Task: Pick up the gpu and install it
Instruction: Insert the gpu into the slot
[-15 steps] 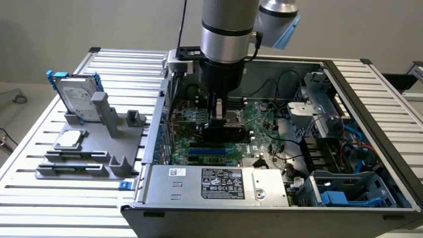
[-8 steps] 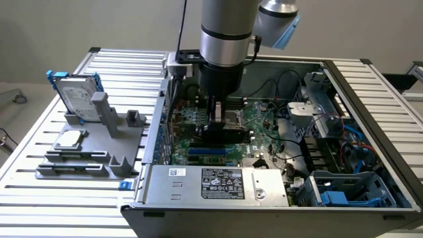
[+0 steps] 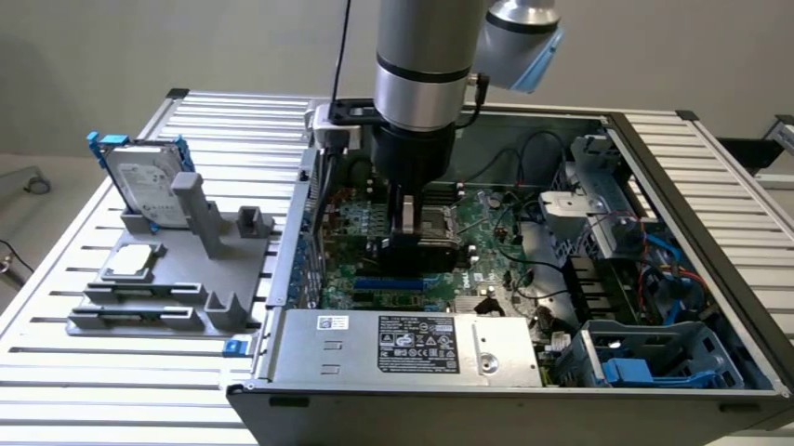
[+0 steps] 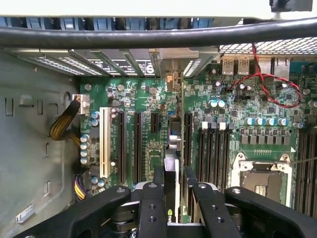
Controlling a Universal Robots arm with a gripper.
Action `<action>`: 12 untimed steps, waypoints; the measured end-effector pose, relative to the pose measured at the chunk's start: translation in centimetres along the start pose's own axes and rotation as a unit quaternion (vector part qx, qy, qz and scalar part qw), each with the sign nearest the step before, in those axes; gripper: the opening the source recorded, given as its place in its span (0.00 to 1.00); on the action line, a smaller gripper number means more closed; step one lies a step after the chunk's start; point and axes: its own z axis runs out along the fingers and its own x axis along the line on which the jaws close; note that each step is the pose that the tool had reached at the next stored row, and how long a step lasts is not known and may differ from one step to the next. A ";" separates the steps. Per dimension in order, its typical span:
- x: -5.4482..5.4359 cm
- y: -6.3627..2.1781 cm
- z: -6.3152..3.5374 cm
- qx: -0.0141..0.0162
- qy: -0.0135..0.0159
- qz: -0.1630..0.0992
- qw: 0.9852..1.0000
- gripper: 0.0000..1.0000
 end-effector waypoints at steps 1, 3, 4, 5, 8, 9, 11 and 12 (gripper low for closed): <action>0.0 0.00 0.02 0.000 0.000 0.000 1.000 0.27; 0.1 0.00 0.07 -0.002 0.000 0.000 1.000 0.27; 0.1 0.00 0.08 -0.004 -0.001 0.000 1.000 0.27; 0.2 0.00 0.09 -0.005 -0.001 0.000 1.000 0.27; 0.2 0.01 0.12 -0.007 -0.002 0.000 1.000 0.27; 0.3 0.01 0.12 -0.007 -0.002 0.000 1.000 0.27; 0.3 0.00 0.12 -0.007 -0.002 0.000 1.000 0.27; 0.3 0.00 0.12 -0.007 -0.002 0.000 1.000 0.27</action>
